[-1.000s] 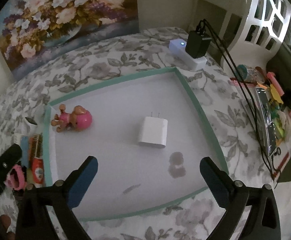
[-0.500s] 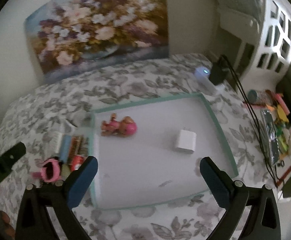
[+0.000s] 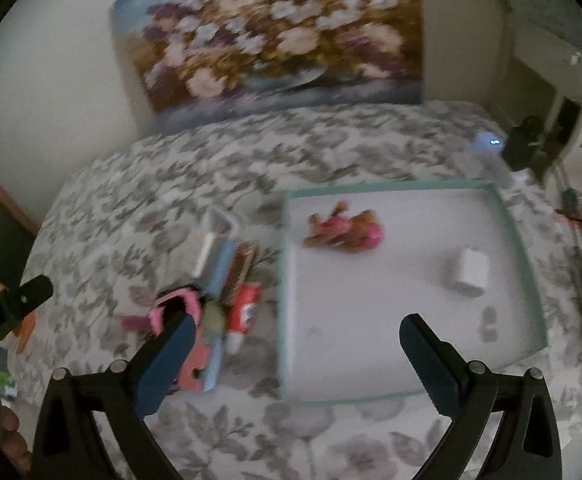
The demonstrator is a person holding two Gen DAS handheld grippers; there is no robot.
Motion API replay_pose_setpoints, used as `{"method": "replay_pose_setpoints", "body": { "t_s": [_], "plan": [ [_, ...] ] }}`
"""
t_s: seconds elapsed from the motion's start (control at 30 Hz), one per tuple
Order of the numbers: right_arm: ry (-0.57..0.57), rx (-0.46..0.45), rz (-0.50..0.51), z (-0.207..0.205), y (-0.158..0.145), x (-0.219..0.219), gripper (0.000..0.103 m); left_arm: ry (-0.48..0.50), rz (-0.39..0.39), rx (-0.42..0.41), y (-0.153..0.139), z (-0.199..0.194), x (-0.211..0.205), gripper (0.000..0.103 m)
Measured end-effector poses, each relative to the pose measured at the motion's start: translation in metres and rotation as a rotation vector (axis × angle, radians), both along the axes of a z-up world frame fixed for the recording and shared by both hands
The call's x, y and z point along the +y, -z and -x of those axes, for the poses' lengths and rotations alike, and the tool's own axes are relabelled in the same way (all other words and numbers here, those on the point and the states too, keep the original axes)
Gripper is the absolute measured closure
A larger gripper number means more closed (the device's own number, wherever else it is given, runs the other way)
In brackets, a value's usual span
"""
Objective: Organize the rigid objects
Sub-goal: 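Withdraw both tools from the tray back over the object pile, then grasp the black toy car with the left tool while the right tool grasps the pink-blue toy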
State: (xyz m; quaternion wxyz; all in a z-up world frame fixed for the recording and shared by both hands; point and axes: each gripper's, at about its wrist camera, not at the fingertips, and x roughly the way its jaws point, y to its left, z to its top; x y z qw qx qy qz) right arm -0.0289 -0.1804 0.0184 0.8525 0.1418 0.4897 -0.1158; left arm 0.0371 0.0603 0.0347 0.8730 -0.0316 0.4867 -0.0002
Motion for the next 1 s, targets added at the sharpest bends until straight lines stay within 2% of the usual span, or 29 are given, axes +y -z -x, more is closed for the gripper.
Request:
{"method": "replay_pose_setpoints", "body": {
  "t_s": [0.33, 0.5, 0.77, 1.0],
  "plan": [
    [-0.102, 0.057, -0.041, -0.018, 0.027, 0.048, 0.000, -0.042, 0.016, 0.085, 0.027, -0.003, 0.030, 0.001],
    [-0.131, 0.131, -0.032, -0.027, 0.057, 0.064, 0.000, -0.056, 0.048, 0.198, 0.059, -0.012, 0.030, 0.001],
    [-0.154, 0.217, -0.046, -0.036, 0.094, 0.076, 0.000, 0.000, 0.089, 0.322, 0.095, -0.018, 0.010, 0.002],
    [-0.175, 0.247, -0.010, -0.046, 0.109, 0.088, 0.004, -0.027, 0.076, 0.348, 0.105, -0.022, 0.014, 0.002]
  ]
}}
